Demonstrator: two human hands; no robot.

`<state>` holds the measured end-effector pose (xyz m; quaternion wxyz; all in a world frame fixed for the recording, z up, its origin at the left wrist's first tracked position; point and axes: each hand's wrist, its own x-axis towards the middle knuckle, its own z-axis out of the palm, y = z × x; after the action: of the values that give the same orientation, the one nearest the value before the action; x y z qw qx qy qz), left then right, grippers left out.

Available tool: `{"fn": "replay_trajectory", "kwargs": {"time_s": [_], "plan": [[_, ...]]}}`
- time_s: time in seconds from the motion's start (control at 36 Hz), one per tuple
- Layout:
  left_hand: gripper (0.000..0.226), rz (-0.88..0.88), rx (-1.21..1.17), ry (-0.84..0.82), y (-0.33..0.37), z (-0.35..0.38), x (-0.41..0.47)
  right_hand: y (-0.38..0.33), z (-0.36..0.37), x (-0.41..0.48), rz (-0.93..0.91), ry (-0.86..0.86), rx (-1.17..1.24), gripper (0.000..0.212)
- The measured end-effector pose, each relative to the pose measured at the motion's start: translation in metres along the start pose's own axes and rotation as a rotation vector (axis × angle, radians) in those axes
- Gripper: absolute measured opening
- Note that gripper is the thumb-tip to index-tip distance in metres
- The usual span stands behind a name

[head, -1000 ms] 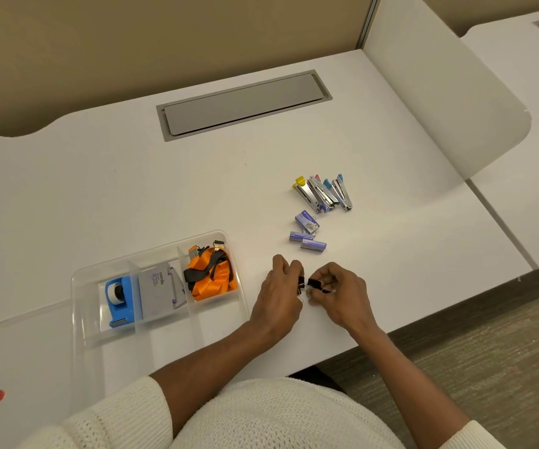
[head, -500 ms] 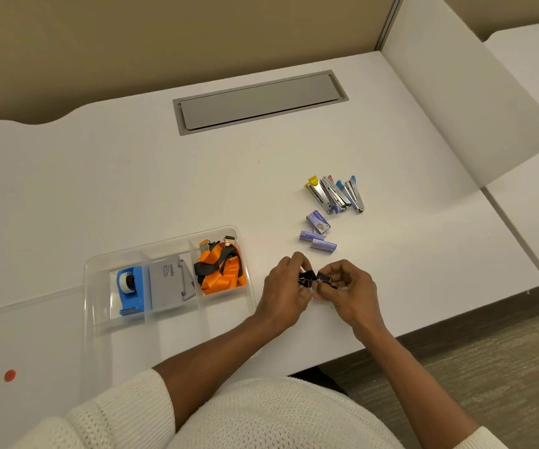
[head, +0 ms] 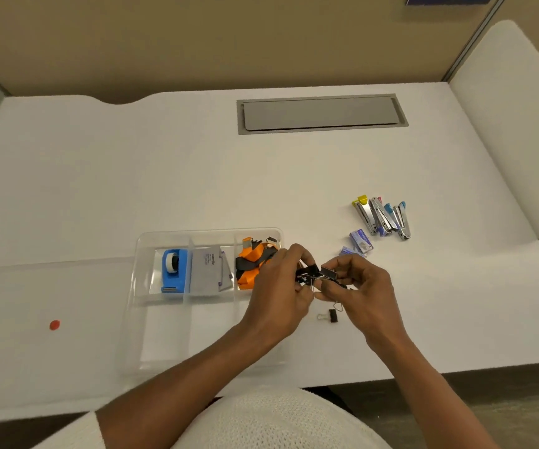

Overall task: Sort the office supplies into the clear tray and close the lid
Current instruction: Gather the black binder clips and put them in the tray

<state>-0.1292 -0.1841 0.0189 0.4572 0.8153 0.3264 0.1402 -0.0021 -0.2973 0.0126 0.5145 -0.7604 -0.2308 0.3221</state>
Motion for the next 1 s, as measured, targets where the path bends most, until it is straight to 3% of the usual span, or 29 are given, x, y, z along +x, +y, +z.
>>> {"fn": "replay_trajectory", "kwargs": {"time_s": [0.28,0.53,0.78,1.0], "plan": [[0.042,-0.256,0.094,0.204,-0.054,-0.103,-0.064,-0.038,0.126,-0.005,0.035,-0.369,0.011,0.024],[0.036,-0.432,0.279,0.261,-0.103,-0.16,-0.107,-0.053,0.23,-0.027,0.068,-0.466,-0.222,0.025],[0.027,-0.482,0.376,0.152,-0.126,-0.161,-0.12,-0.058,0.273,-0.047,-0.066,-0.479,-0.641,0.024],[0.014,-0.462,0.491,0.002,-0.138,-0.156,-0.119,-0.053,0.281,-0.055,-0.077,-0.546,-0.753,0.025]]}}
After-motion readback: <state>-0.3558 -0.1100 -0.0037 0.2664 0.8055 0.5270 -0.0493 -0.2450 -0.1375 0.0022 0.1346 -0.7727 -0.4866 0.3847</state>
